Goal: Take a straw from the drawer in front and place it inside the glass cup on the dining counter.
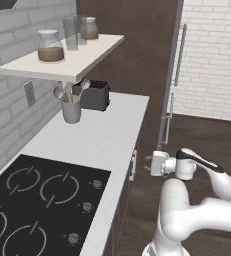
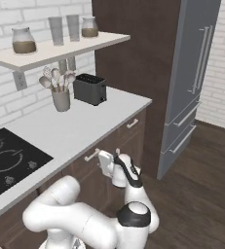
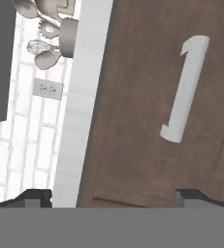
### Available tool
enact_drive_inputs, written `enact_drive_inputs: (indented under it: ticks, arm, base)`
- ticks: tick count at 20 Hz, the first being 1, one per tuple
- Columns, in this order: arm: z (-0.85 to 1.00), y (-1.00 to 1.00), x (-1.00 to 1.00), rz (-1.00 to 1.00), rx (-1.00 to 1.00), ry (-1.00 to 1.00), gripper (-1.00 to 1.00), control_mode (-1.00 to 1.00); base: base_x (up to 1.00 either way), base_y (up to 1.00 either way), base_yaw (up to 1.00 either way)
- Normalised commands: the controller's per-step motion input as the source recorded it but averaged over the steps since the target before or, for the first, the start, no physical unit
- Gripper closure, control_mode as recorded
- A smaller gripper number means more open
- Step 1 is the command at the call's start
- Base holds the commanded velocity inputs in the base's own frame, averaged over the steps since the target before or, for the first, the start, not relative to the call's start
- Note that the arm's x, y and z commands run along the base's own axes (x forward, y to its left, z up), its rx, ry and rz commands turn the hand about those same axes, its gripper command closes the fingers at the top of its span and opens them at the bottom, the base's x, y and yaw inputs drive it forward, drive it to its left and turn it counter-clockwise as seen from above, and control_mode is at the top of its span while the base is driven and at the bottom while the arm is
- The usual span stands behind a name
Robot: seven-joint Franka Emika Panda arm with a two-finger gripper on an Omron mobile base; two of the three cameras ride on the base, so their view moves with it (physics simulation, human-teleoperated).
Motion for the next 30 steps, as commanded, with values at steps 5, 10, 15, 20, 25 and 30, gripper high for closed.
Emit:
enact_drive_inputs:
  ticks: [5,10,15,20,25,30]
  arm:
    - [-0.15,0.21,0.48,0.0,0.0,-0.03,-1.0,-1.0]
    - [-0.25,0.22,0.45,0.0,0.0,0.0,-1.0,-1.0]
    - [-0.31,0.09,0.38,0.0,0.0,0.0,-1.0,-1.0]
    - [-0.36,0.03,0.29,0.0,0.0,0.0,-1.0,-1.0]
    - [-0.43,0.08,0.27,0.0,0.0,0.0,-1.0,-1.0]
    - [-0.45,0.1,0.35,0.0,0.0,0.0,-1.0,-1.0]
  base:
    - [0.0,0.0,0.0]
    - [0.0,0.0,0.0]
    - [0.0,0.0,0.0]
    - [0.0,0.0,0.0]
    - [0.0,0.0,0.0]
    - [0.0,0.0,0.0]
